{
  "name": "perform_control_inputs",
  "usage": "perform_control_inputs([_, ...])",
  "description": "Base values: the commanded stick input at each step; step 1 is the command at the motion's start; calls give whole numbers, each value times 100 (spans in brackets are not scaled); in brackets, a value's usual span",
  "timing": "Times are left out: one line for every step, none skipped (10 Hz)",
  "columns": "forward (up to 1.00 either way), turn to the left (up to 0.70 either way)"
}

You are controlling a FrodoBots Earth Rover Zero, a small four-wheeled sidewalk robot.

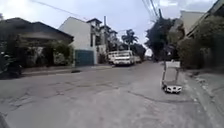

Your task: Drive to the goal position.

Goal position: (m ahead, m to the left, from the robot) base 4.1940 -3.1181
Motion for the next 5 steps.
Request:
perform_control_inputs([70, 0])
perform_control_inputs([70, 0])
perform_control_inputs([70, 0])
perform_control_inputs([70, 0])
perform_control_inputs([70, -2])
